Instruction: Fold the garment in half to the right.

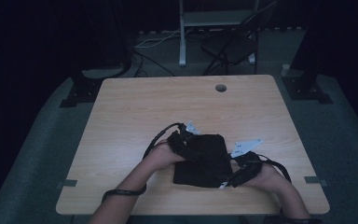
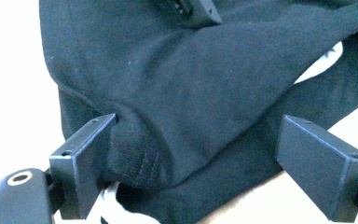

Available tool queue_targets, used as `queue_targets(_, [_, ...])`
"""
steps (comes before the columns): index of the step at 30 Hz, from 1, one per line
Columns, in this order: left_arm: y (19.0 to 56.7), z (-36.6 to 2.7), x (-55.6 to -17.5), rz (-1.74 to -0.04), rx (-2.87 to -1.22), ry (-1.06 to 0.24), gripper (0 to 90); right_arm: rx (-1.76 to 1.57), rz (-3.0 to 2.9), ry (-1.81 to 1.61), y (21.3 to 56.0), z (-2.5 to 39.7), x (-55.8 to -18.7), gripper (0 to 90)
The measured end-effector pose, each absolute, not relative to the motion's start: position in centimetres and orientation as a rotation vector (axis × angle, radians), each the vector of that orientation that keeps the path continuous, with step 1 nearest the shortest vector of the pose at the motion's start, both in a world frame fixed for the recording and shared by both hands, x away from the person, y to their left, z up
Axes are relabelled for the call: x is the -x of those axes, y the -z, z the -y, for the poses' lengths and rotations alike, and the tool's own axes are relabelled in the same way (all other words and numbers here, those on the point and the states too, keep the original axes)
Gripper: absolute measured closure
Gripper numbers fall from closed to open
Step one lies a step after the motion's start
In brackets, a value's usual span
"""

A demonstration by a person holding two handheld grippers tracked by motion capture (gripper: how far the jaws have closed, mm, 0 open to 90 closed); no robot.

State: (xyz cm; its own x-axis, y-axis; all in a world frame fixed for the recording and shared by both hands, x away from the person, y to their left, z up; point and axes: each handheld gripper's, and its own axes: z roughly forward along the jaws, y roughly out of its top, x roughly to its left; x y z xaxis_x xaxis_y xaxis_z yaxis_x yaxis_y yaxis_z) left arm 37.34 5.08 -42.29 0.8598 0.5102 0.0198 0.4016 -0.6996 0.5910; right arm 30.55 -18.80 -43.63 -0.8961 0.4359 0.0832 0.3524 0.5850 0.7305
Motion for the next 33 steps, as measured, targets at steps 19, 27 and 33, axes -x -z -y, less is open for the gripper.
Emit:
queue_targets(19, [41.4,-5.7,-32.9,-0.44,-2.479,-0.23,20.5,-1.068,-2.47,-1.334,42.7,17.6,-36.4,50.3])
queue_targets(27, [42.3,-5.8,-33.3,-0.503,-2.49,-0.177,20.4,-1.005,-2.407,-1.26,42.4,17.8,-35.8,87.0])
queue_targets(33, [42.2,-5.7,-33.2,-0.519,-2.499,-0.188,20.4,-1.017,-2.372,-1.293,41.7,19.2,-35.3,86.0])
